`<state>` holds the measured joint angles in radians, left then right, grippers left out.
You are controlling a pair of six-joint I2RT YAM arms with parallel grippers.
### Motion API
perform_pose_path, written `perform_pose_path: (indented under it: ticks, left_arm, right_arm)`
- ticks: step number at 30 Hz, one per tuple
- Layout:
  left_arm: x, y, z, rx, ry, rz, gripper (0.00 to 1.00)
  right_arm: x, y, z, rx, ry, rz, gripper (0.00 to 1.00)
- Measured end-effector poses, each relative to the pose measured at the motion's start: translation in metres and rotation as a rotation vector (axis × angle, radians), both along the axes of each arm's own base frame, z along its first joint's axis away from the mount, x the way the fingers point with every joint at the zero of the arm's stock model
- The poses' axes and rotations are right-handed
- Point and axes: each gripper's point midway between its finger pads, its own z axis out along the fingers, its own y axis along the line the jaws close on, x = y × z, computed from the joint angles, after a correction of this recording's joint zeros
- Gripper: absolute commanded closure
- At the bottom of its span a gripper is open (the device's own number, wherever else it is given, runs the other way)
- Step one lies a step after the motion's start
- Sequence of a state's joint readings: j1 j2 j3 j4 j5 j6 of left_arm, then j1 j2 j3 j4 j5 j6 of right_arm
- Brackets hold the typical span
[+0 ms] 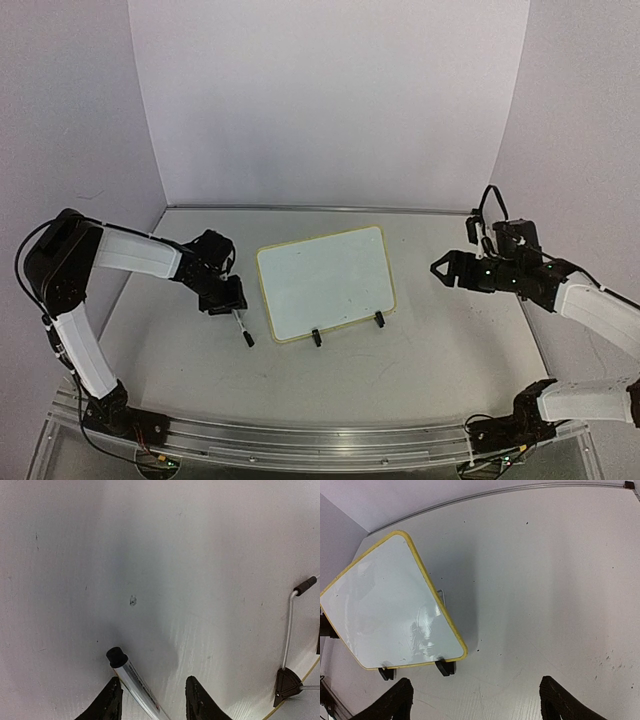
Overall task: Write a sentence on the whiteboard
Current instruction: Pick up the whiteboard marker from the center of the board.
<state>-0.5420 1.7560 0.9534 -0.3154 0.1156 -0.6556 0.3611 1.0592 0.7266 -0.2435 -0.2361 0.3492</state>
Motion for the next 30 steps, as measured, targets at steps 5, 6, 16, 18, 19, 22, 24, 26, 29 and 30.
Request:
perform_pose_path:
  ticks: [5,6,16,18,19,22,24,26,29,30]
  left_arm:
    - [0.002,-0.006,0.000,0.021,-0.001,-0.026,0.58]
    - [0.001,-0.008,-0.001,0.025,0.000,-0.034,0.58]
    - [0.000,-0.019,-0.002,0.078,-0.012,-0.125,0.57]
    - [-0.005,-0.016,-0.004,0.130,-0.005,-0.143,0.57]
    - [-0.008,-0.014,-0.005,0.158,-0.001,-0.152,0.57]
    - [-0.015,-0.009,-0.007,0.221,0.004,-0.174,0.57]
    - [-0.022,-0.006,-0.007,0.252,0.016,-0.185,0.59]
    - [-0.027,-0.003,-0.008,0.277,0.025,-0.194,0.63]
    - [-0.033,0.004,-0.010,0.313,0.033,-0.204,0.70]
    - [-0.034,0.006,-0.010,0.326,0.036,-0.206,0.72]
  right_arm:
    - [0.001,0.000,0.003,-0.002,-0.010,-0.005,0.20]
    - [0.001,0.000,0.003,-0.002,-0.010,-0.005,0.21]
    - [0.001,0.001,0.003,-0.002,-0.011,-0.004,0.25]
    - [0.001,0.001,0.004,-0.002,-0.014,-0.002,0.25]
    - [0.000,0.001,0.005,-0.001,-0.017,-0.002,0.25]
    - [0.000,0.001,0.007,0.001,-0.023,-0.004,0.26]
    - [0.000,0.001,0.008,0.003,-0.024,-0.006,0.26]
    - [0.000,0.001,0.008,0.004,-0.023,-0.006,0.26]
    - [0.000,0.001,0.008,0.006,-0.022,-0.007,0.27]
    - [0.000,0.001,0.008,0.006,-0.022,-0.007,0.27]
